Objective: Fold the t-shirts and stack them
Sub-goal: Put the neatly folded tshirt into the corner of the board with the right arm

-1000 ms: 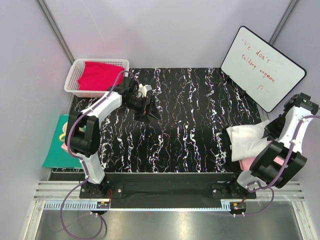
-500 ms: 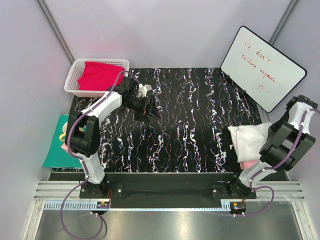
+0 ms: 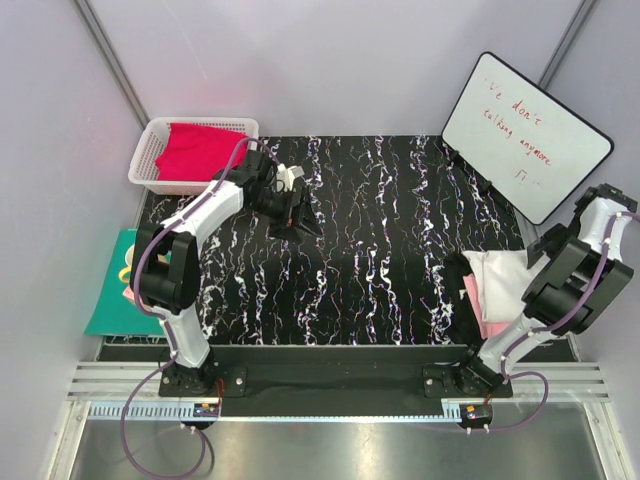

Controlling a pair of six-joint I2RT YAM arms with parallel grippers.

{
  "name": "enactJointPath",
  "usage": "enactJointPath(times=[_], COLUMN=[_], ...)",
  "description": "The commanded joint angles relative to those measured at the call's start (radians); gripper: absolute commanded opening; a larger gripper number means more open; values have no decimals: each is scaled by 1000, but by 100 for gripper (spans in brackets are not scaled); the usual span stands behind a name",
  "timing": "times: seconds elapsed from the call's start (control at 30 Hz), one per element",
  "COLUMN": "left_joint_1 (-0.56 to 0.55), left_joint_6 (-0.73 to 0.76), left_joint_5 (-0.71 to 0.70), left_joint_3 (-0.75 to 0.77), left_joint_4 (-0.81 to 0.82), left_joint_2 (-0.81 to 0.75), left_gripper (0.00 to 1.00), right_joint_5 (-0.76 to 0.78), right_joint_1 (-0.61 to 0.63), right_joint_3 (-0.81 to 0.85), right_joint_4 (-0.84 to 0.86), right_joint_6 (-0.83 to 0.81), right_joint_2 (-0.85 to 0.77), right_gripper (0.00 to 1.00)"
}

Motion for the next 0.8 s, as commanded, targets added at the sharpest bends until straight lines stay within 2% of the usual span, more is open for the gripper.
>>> enactJointPath(times=[0.0,0.13,0.2,0.4,0.43,0.53,0.6,0.63,0.7,0.73,0.77], left_joint_1=[-4,-4,-4,-7,-8,-11,-11,-11,-11,-11,-11], left_joint_6=[10,10,10,16,16,18,20,21,21,20,21], left_joint_5=[19,18,19,19,18,18,10,8,4,4,2], left_joint_3=[37,38,40,30,27,20,18,18,15,14,12], left_joint_4=[-5,-5,-7,-13,-13,-16,-15,-16,-16,-16,-16], left_joint_2=[6,12,12,-4,-4,-8,-14,-16,-22,-23,-25], left_gripper=[99,99,99,99,99,99,99,99,99,99,99], right_joint_5=[-93,-308,-357,-379,-471,-625,-682,-749,-790,-804,-807], right_joint_1=[-8,-5,-2,16,18,21,19,21,21,21,19], right_joint_3=[37,-11,-44,-81,-107,-198,-246,-293,-318,-328,-329], right_joint_4=[0,-4,16,66,80,160,229,256,306,315,329], right_joint_6=[0,16,29,21,18,55,76,91,99,110,108], right_joint_2=[-138,-279,-317,-408,-402,-396,-393,-387,-352,-342,-336], right_gripper=[100,100,100,100,100,100,100,97,19,0,0])
